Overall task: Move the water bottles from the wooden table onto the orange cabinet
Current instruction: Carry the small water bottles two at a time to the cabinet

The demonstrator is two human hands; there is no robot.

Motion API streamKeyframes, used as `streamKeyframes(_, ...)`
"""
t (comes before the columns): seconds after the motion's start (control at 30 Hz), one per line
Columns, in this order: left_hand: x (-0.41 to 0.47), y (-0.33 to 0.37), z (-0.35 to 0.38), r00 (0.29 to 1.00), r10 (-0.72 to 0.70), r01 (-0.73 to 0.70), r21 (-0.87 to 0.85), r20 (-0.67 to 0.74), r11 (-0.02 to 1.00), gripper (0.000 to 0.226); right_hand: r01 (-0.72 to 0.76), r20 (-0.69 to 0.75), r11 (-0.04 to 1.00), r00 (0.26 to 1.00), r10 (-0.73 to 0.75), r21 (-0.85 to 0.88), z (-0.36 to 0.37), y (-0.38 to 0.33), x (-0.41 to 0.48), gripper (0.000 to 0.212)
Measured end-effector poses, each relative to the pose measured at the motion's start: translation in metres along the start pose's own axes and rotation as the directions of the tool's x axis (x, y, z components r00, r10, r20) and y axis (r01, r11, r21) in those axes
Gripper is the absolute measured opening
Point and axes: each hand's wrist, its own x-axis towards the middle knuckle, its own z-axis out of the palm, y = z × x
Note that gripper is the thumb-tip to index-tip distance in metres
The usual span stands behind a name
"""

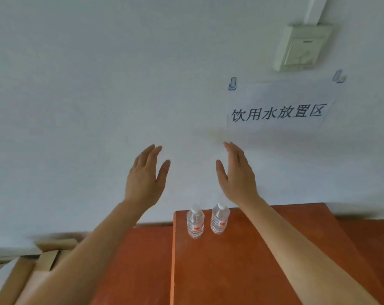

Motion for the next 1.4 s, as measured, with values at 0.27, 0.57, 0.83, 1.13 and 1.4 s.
streamKeyframes(0.27, -0.034, 0.032, -0.190, 0.888, 0.238, -0.113, 0.316, -0.393, 0.942, 0.046, 0.374, -0.214, 0.927, 0.906, -0.365, 0.001, -0.103, -0.122, 0.043, 0.047)
streamKeyframes(0.57, -0.170, 0.055, -0.226, 0.840, 0.027, 0.273, 0.466, -0.541, 0.842, 0.051, 0.644, -0.242, 0.748, 0.760, -0.603, 0.162, -0.104, -0.186, 0.009, 0.042)
streamKeyframes(0.83, -0.373, 0.081, -0.341, 0.639, -0.152, 0.693, 0.479, -0.754, 0.538, 0.054, 0.741, -0.249, 0.401, 0.595, -0.764, 0.539, -0.072, -0.365, -0.115, 0.042)
streamKeyframes(1.13, -0.672, 0.175, -0.456, 0.375, -0.115, 0.925, 0.363, -0.920, 0.108, 0.052, 0.597, -0.382, -0.046, 0.451, -0.807, 0.801, -0.133, -0.606, -0.370, 0.037)
streamKeyframes(1.4, -0.946, 0.271, -0.511, 0.102, -0.038, 0.964, 0.108, -0.994, -0.242, 0.060, 0.391, -0.580, -0.462, 0.276, -0.766, 0.796, -0.231, -0.745, -0.684, 0.031)
